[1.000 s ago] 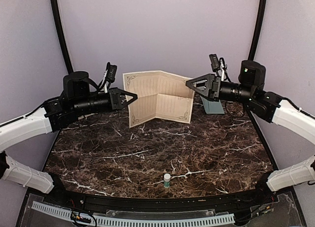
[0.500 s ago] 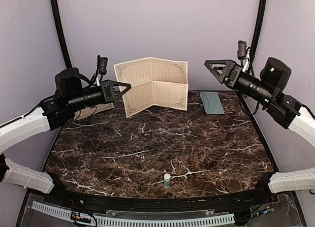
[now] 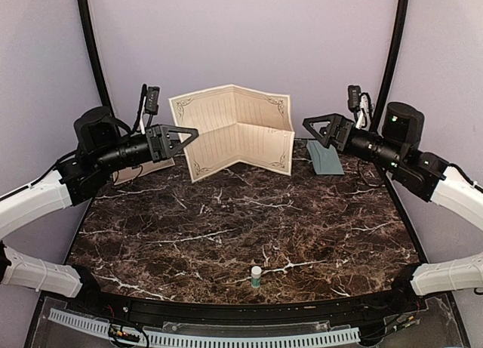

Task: Place the letter into the envelope and seal it
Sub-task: Fold the letter.

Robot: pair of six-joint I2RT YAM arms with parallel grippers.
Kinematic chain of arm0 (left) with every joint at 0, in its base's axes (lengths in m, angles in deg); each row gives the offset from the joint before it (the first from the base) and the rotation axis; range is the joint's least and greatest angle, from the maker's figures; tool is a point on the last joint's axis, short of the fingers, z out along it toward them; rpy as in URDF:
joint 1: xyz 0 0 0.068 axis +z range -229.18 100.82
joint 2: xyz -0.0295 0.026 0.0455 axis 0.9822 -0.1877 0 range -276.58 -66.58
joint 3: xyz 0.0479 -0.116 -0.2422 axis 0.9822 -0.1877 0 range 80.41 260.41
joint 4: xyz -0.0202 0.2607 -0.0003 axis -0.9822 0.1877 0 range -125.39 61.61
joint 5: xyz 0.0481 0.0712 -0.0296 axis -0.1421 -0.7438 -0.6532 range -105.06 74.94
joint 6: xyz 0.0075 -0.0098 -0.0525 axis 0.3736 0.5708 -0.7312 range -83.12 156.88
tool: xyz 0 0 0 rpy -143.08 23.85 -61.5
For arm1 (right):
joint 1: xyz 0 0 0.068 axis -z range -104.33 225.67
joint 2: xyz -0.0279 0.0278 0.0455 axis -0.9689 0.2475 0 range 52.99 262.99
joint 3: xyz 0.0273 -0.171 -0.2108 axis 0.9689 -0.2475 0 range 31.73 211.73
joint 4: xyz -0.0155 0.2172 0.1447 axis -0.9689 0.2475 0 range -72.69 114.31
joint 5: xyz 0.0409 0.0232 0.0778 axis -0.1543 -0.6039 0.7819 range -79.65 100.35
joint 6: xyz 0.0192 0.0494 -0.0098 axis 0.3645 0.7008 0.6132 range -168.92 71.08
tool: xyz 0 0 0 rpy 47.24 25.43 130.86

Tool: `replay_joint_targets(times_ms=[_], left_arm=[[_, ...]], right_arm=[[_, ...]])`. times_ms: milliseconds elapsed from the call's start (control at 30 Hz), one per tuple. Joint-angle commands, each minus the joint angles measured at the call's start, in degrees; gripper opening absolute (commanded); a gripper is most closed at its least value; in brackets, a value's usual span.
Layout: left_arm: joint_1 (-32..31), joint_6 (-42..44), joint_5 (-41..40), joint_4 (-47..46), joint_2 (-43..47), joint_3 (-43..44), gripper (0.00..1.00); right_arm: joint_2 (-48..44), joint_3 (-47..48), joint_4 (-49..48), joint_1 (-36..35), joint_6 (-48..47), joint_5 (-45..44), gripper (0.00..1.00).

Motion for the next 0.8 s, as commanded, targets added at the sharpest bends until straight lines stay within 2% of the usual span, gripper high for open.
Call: replay_joint_targets(times_ms=[0, 267, 600, 767], left_arm=[[0.21, -1.40, 2.44, 0.05, 3.17, -2.29, 0.00], [0.21, -6.25, 6.71, -3.99, 2.81, -5.81, 0.00], [0.13, -11.84, 11.58, -12.99, 1.73, -9.19, 0.00], [0.13, -10.43, 11.88, -9.30, 1.52, -7.61, 0.00]], right_arm=[[-2.50, -2.63, 1.92, 0.26, 0.48, 0.57, 0.94], [1.29, -6.33, 1.08, -0.06, -1.76, 9.71, 0.91], [9.31, 1.85, 0.55, -3.31, -7.30, 20.33, 0.91], [10.10, 2.86, -3.11, -4.22, -6.39, 27.07, 0.91]])
